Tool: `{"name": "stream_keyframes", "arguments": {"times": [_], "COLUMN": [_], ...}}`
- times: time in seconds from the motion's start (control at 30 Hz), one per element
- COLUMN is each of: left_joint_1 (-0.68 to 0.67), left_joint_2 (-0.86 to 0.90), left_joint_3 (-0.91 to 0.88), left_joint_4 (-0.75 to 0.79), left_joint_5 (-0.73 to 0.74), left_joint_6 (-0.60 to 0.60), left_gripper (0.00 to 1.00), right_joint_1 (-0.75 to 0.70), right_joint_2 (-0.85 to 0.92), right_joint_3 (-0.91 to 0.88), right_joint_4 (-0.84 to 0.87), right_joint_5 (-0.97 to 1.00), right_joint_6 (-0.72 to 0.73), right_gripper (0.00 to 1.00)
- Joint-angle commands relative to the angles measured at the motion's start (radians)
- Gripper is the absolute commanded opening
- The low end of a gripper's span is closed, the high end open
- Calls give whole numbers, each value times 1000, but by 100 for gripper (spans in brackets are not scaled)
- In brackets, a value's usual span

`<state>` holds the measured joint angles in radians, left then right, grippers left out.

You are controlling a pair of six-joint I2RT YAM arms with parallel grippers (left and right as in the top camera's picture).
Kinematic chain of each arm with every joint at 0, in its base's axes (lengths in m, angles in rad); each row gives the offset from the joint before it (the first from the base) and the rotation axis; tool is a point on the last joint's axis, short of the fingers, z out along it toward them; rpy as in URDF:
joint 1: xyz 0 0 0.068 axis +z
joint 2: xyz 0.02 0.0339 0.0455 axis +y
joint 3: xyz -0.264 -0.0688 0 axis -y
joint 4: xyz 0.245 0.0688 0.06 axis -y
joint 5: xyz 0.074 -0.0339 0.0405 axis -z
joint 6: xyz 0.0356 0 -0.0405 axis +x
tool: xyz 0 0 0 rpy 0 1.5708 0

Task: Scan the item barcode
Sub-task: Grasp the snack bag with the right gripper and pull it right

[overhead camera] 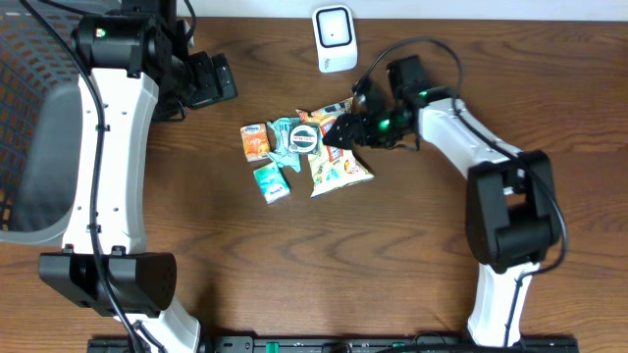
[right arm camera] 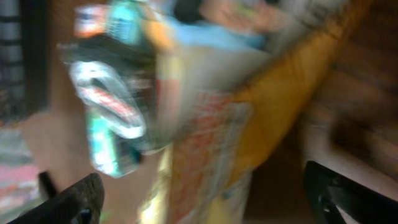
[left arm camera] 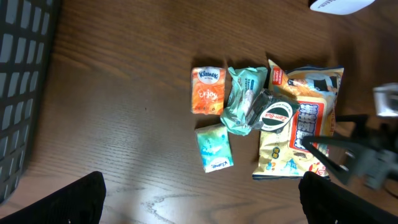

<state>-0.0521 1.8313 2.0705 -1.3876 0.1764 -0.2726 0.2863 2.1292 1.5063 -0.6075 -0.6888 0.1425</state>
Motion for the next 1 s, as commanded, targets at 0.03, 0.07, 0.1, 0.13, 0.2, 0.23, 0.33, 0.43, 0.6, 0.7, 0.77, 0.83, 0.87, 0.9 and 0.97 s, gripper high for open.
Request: {"name": "stream_keyframes", "arguments": {"times": [0.03, 0.07, 0.1, 0.13, 0.2, 0.23, 0.33, 0.43, 0.6, 0.7, 0.77, 0.83, 0.87, 0.9, 0.97], "left_joint_1": [6, 6, 6, 6, 6, 6, 6, 6, 6, 6, 6, 6, 6, 6, 6], "left_joint_2": [5, 5, 5, 5, 5, 5, 5, 5, 5, 5, 5, 5, 5, 5, 5], "left_joint_3": [3, 3, 3, 3, 3, 3, 3, 3, 3, 3, 3, 3, 3, 3, 3], "left_joint_4": [-3, -3, -3, -3, -3, -3, -3, -3, -3, -3, -3, -3, -3, -3, -3], "left_joint_5": [-13, -13, -13, -13, -13, -13, -13, -13, -13, -13, -13, -13, -13, -13, -13], "left_joint_6": [6, 6, 6, 6, 6, 6, 6, 6, 6, 6, 6, 6, 6, 6, 6], "left_gripper": [98, 98, 98, 98, 98, 97, 98, 98, 98, 98, 97, 98, 98, 98, 98], "right_joint_1": [3, 3, 3, 4, 8, 10, 25, 56, 95, 86, 73, 59, 53, 51, 51], "right_joint_2": [29, 30, 31, 31, 31, 31, 31, 31, 31, 24, 11, -14, -32, -49, -115], "right_joint_3": [19, 19, 18, 18, 17, 16, 1, -26, -36, -34, -27, -4, 15, 29, 76], "right_joint_4": [11, 14, 18, 21, 23, 20, 26, 55, 89, 87, 71, 29, -5, -29, -103], "right_joint_5": [78, 83, 89, 89, 88, 88, 88, 88, 102, 139, 167, 236, 294, 345, 605], "right_joint_6": [43, 43, 40, 33, 32, 32, 33, 33, 33, 32, 32, 16, -5, -16, -29], "right_gripper": [78, 73, 70, 69, 69, 69, 68, 68, 21, 1, 1, 1, 1, 1, 1]}}
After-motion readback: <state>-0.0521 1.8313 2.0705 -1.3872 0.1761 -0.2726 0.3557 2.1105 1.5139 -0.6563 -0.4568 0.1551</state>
